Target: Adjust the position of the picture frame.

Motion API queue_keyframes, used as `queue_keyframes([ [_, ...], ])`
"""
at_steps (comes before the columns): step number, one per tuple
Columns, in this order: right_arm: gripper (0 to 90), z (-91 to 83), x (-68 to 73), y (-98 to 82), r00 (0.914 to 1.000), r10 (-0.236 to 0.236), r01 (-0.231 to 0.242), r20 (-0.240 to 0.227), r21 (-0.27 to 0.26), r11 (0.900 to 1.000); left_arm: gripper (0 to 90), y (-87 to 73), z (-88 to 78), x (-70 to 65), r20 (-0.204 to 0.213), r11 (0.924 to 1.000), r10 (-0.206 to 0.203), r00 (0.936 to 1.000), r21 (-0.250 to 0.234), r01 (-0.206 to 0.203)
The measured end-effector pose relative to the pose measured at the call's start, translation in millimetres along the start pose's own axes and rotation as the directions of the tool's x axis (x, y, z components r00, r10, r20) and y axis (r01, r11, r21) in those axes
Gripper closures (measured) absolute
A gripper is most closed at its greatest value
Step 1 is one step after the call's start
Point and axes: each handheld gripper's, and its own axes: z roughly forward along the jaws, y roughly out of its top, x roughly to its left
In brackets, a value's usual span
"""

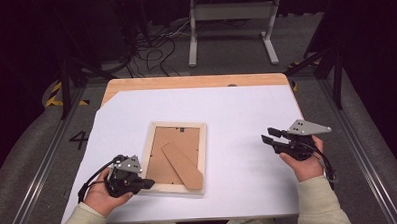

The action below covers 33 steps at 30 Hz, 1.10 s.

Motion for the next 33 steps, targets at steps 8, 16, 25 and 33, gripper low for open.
queue_keyframes([
  [8,61.3,5.8,0.5,0.9,0.9999,0.000,0.000,-0.013,0.004,1.000,89.7,-4.0,10.3,1.5,0.029,0.9965,0.000,0.9996,0.083,-0.003],
  [16,60.9,7.6,1.7,1.2,0.9999,0.005,-0.005,-0.015,0.008,1.000,89.7,-6.0,14.4,0.5,0.051,0.9899,-0.001,0.9987,0.142,-0.007],
  [25,60.7,8.8,2.2,0.8,0.9999,0.004,-0.004,-0.017,0.012,1.000,89.7,-7.5,17.2,1.9,0.046,0.9845,-0.005,0.9989,0.175,-0.003],
  [33,60.7,12.0,3.1,0.4,0.9998,-0.001,0.001,-0.020,0.020,1.000,89.7,-13.5,10.1,17.9,-0.067,0.9888,-0.071,0.9952,0.126,0.079],
])
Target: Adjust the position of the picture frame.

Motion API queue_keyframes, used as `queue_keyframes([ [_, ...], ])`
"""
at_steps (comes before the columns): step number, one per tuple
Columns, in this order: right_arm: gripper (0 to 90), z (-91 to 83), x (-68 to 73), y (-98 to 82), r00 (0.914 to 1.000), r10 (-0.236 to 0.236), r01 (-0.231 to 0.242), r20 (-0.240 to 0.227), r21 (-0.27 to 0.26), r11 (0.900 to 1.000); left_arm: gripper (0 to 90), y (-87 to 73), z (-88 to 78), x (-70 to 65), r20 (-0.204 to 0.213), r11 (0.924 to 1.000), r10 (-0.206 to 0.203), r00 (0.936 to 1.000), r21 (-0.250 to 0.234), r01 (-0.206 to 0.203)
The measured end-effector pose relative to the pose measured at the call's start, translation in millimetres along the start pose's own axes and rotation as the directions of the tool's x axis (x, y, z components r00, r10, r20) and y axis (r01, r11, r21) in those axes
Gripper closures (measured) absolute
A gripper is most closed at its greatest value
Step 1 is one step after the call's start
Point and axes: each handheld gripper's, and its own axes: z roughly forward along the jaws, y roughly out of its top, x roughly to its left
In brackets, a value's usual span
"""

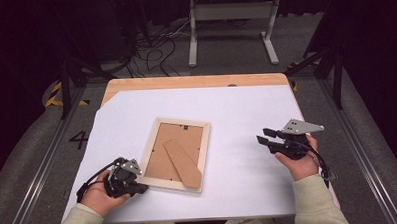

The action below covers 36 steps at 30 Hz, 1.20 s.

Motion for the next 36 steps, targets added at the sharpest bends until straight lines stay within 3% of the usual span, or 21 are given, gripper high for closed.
queue_keyframes([
  [5,60.7,2.5,1.4,0.5,1.0000,-0.003,0.003,-0.004,0.007,1.000,89.7,4.0,2.0,11.2,-0.070,0.9978,-0.046,0.9965,-0.050,0.043],
  [11,60.7,5.5,2.6,-0.2,1.0000,-0.009,0.009,-0.005,0.022,1.000,89.7,11.5,6.0,19.2,-0.121,0.9918,-0.099,0.9876,-0.092,0.088],
  [15,61.5,6.3,3.8,-0.2,0.9999,-0.009,0.009,-0.008,0.028,1.000,89.7,17.6,9.7,23.1,-0.164,0.9854,-0.137,0.9768,-0.123,0.118],
  [21,64.4,5.7,6.5,1.8,0.9997,-0.016,0.016,-0.016,0.034,0.999,89.6,31.3,18.4,30.3,-0.215,0.9678,-0.210,0.9537,-0.184,0.172],
  [25,65.8,8.4,7.4,1.8,0.9996,-0.019,0.020,-0.021,0.044,0.999,89.6,38.5,22.5,35.3,-0.231,0.9597,-0.235,0.9443,-0.209,0.188],
  [30,68.9,10.1,6.0,2.5,0.9995,-0.014,0.016,-0.027,0.050,0.999,89.4,38.3,21.5,34.9,-0.249,0.9546,-0.235,0.9394,-0.241,0.175],
  [33,73.9,12.1,5.5,4.8,0.9989,-0.008,0.010,-0.046,0.052,0.999,87.5,34.7,14.4,32.4,-0.239,0.9434,-0.240,0.9410,-0.286,0.168],
  [36,82.8,18.4,5.7,11.4,0.9982,-0.020,0.024,-0.057,0.072,0.997,85.9,29.2,6.5,29.4,-0.229,0.9267,-0.247,0.9416,-0.340,0.161],
])
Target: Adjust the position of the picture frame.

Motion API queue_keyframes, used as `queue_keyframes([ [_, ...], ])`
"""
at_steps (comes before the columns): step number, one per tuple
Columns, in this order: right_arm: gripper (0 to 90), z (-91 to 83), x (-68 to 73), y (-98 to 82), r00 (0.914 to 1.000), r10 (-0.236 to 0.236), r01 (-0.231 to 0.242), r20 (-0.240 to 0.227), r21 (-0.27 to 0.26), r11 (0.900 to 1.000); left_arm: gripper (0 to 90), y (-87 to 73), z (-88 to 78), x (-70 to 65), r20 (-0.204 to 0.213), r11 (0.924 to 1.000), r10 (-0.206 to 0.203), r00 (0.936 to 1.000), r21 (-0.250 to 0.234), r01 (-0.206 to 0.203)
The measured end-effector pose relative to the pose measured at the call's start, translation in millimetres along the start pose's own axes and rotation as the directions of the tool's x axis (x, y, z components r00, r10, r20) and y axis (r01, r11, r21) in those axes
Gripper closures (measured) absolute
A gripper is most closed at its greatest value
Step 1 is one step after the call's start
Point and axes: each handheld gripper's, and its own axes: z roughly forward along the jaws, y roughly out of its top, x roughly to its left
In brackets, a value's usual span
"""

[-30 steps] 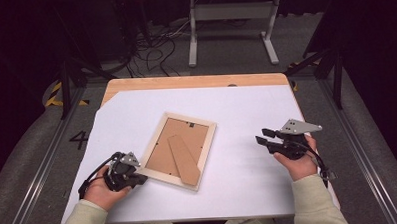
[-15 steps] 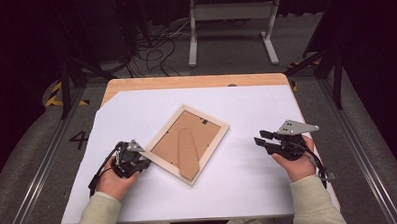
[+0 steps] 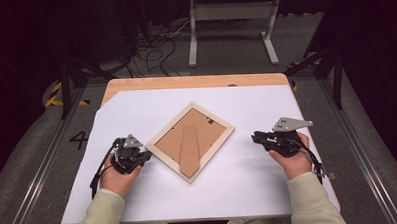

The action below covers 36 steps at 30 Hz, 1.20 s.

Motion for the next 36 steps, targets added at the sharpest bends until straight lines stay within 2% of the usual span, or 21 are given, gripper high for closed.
queue_keyframes([
  [4,89.6,14.0,-3.5,14.1,0.9995,-0.030,0.030,-0.012,0.032,0.999,81.7,-5.8,-11.0,1.7,-0.007,0.9976,-0.016,0.9998,-0.068,0.016],
  [6,90.0,27.6,-9.2,22.5,0.9992,-0.037,0.038,-0.016,0.062,0.997,78.2,-9.2,-15.7,4.8,-0.003,0.9954,-0.017,0.9998,-0.095,0.017],
  [10,90.0,47.6,-16.7,33.7,0.9985,-0.042,0.045,-0.033,0.104,0.994,69.6,-14.2,-20.4,7.2,0.008,0.9919,-0.031,0.9995,-0.123,0.032],
  [12,90.0,58.7,-20.1,39.2,0.9976,-0.059,0.063,-0.037,0.127,0.990,66.7,-15.4,-21.8,8.3,0.012,0.9899,-0.034,0.9993,-0.137,0.035],
  [14,90.0,68.0,-24.0,42.9,0.9969,-0.065,0.071,-0.045,0.138,0.988,64.1,-16.1,-22.5,8.7,0.011,0.9890,-0.035,0.9993,-0.143,0.036],
  [19,90.0,90.8,-38.3,49.6,0.9974,-0.044,0.053,-0.057,0.178,0.983,58.4,-17.1,-22.7,9.1,-0.008,0.9877,-0.034,0.9994,-0.153,0.033],
  [22,90.0,101.2,-46.6,53.0,0.9986,-0.042,0.047,-0.031,0.208,0.977,56.8,-17.0,-21.4,9.4,-0.002,0.9879,-0.034,0.9994,-0.151,0.033],
  [25,90.0,107.1,-51.2,54.1,0.9988,-0.037,0.043,-0.031,0.208,0.977,56.0,-16.9,-20.4,10.0,-0.012,0.9882,-0.032,0.9994,-0.150,0.029],
  [30,90.0,120.9,-58.2,51.9,0.9990,-0.040,0.044,-0.023,0.243,0.969,56.0,-17.3,-20.7,11.0,-0.015,0.9862,-0.037,0.9992,-0.162,0.034],
  [36,90.0,130.4,-64.9,43.1,0.9986,-0.013,0.026,-0.050,0.266,0.964,55.1,-18.4,-19.5,12.3,0.000,0.9855,-0.043,0.9991,-0.164,0.042],
])
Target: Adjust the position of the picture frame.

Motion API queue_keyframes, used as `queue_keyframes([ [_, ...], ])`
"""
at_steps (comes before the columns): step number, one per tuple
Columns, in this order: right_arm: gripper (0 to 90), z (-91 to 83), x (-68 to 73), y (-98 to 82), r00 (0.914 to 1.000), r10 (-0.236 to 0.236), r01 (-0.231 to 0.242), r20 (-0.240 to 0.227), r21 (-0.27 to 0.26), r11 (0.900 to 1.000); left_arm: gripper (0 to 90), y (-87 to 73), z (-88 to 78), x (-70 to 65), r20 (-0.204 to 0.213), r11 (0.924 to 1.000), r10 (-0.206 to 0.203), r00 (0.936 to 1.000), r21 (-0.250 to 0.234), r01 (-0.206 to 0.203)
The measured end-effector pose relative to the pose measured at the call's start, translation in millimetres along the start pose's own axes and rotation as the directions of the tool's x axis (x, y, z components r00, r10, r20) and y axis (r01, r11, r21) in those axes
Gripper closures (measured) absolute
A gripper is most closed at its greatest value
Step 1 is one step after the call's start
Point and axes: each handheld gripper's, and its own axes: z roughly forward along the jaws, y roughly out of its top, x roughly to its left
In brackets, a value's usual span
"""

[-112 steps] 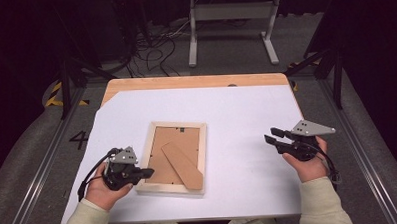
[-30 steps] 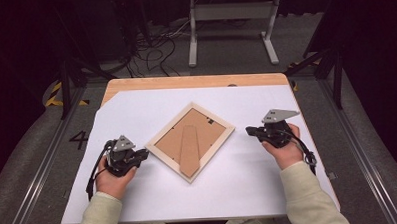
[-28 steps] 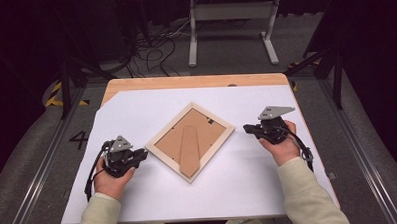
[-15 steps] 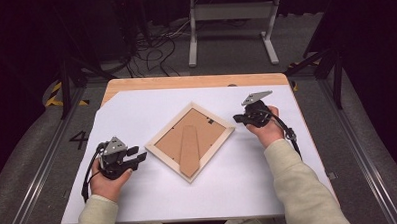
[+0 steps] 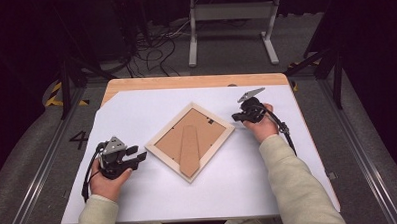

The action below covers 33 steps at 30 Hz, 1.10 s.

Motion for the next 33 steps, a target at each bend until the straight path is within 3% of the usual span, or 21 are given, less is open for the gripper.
queue_keyframes([
  [4,90.0,2.5,-0.4,-1.2,0.9997,-0.022,0.022,-0.008,0.019,1.000,54.4,-0.9,0.0,1.2,0.019,0.9996,0.001,0.9998,-0.028,0.000],
  [10,90.0,6.6,6.0,-2.7,0.9939,-0.060,0.065,-0.092,0.054,0.996,53.3,-2.3,-0.5,5.0,0.019,0.9991,0.004,0.9998,-0.042,-0.003],
  [14,90.0,3.6,10.7,-2.0,0.9896,-0.111,0.119,-0.092,0.091,0.989,51.0,-2.8,-1.6,8.7,0.014,0.9995,-0.019,0.9997,-0.025,0.019],
  [23,90.0,-9.0,39.6,-6.1,0.9538,-0.234,0.269,-0.189,0.187,0.945,53.5,-4.5,-6.8,17.7,0.008,0.9977,-0.061,0.9981,-0.028,0.061],
  [26,90.0,-11.3,48.9,-6.2,0.9405,-0.271,0.312,-0.205,0.207,0.927,54.7,-4.7,-7.8,20.6,-0.008,0.9966,-0.076,0.9971,-0.031,0.076],
  [28,90.0,-11.5,53.0,-6.2,0.9363,-0.286,0.326,-0.204,0.206,0.922,55.4,-4.8,-8.8,22.3,-0.016,0.9959,-0.086,0.9962,-0.028,0.086],
  [31,90.0,-12.7,53.3,-6.6,0.9352,-0.290,0.330,-0.204,0.201,0.923,58.2,-5.2,-9.7,24.2,-0.037,0.9950,-0.096,0.9946,-0.030,0.095],
  [33,90.0,-16.8,50.3,-8.9,0.9433,-0.273,0.307,-0.189,0.181,0.934,61.9,-5.7,-9.9,26.2,-0.049,0.9938,-0.111,0.9927,-0.018,0.110],
])
